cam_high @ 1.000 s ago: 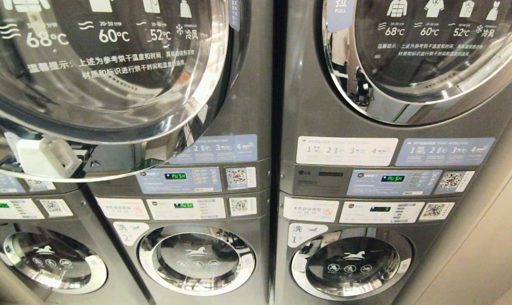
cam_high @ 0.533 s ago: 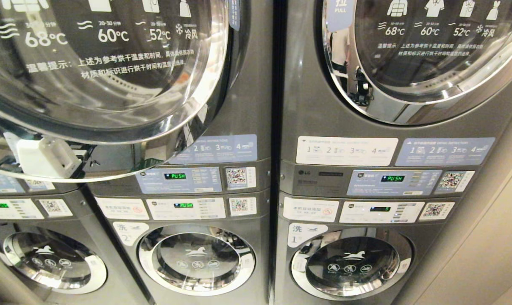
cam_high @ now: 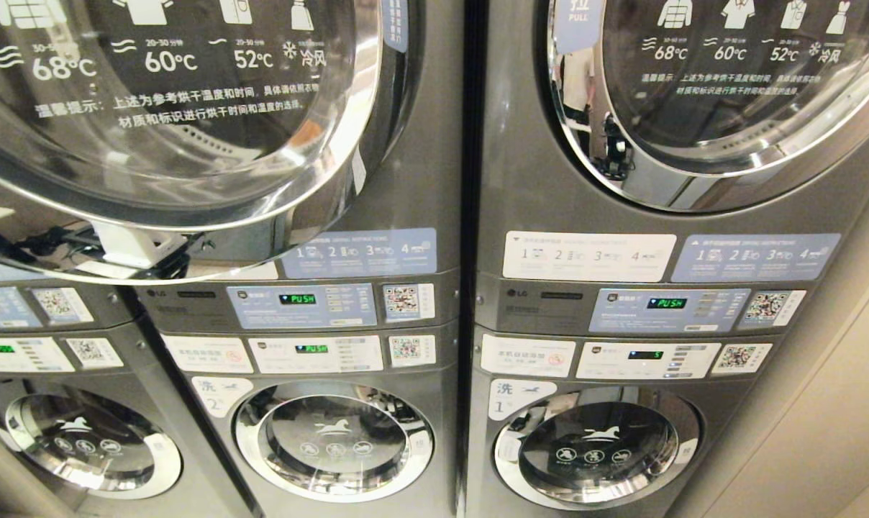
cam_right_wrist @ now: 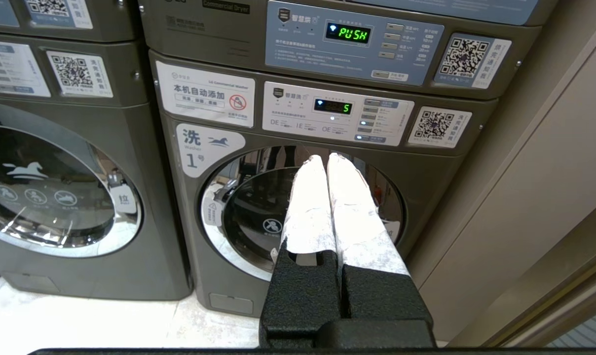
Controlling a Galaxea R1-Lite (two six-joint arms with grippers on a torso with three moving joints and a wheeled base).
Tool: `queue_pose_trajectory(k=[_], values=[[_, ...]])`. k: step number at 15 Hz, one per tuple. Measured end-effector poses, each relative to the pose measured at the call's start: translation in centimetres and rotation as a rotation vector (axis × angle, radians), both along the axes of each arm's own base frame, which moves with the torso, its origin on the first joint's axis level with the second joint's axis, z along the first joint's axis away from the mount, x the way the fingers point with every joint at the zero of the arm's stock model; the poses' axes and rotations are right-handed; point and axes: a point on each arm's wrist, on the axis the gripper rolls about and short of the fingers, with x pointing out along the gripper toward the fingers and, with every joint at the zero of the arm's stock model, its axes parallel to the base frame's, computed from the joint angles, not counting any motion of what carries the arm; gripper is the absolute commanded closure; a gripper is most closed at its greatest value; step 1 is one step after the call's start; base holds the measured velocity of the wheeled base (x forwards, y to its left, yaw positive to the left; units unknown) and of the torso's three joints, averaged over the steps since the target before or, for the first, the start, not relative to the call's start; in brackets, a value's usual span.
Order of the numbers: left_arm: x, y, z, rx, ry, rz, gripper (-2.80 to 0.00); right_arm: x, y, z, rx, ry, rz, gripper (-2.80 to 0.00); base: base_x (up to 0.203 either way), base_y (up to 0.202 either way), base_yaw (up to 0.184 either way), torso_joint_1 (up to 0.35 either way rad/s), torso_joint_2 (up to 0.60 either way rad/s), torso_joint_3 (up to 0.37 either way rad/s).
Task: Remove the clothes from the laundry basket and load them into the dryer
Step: Close the dryer
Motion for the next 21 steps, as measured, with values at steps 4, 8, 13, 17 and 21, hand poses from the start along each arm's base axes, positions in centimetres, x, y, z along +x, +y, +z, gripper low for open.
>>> queue_pose_trajectory(k=[4, 8, 13, 17, 21], values=[[4.4, 1.9, 1.1, -0.002, -0.03, 0.085, 0.0, 0.0, 0.0, 0.0, 0.006, 0.0, -0.001, 0.0, 0.0, 0.0, 0.0, 0.0, 0.0, 0.0], [8.8, 4.2, 1.7, 0.015, -0.03, 0.105, 0.0, 0.0, 0.0, 0.0, 0.016, 0.0, -0.002, 0.0, 0.0, 0.0, 0.0, 0.0, 0.0, 0.0], [13.9, 7.7, 1.2, 0.034, -0.036, 0.141, 0.0, 0.0, 0.0, 0.0, 0.021, -0.002, -0.004, 0.0, 0.0, 0.0, 0.0, 0.0, 0.0, 0.0], [18.1, 10.0, 0.3, 0.054, -0.054, 0.126, 0.0, 0.0, 0.0, 0.0, 0.024, -0.001, -0.004, 0.0, 0.0, 0.0, 0.0, 0.0, 0.0, 0.0], [22.7, 11.9, -0.8, 0.096, -0.124, 0.077, 0.0, 0.0, 0.0, 0.0, 0.024, -0.002, -0.004, 0.0, 0.0, 0.0, 0.0, 0.0, 0.0, 0.0]])
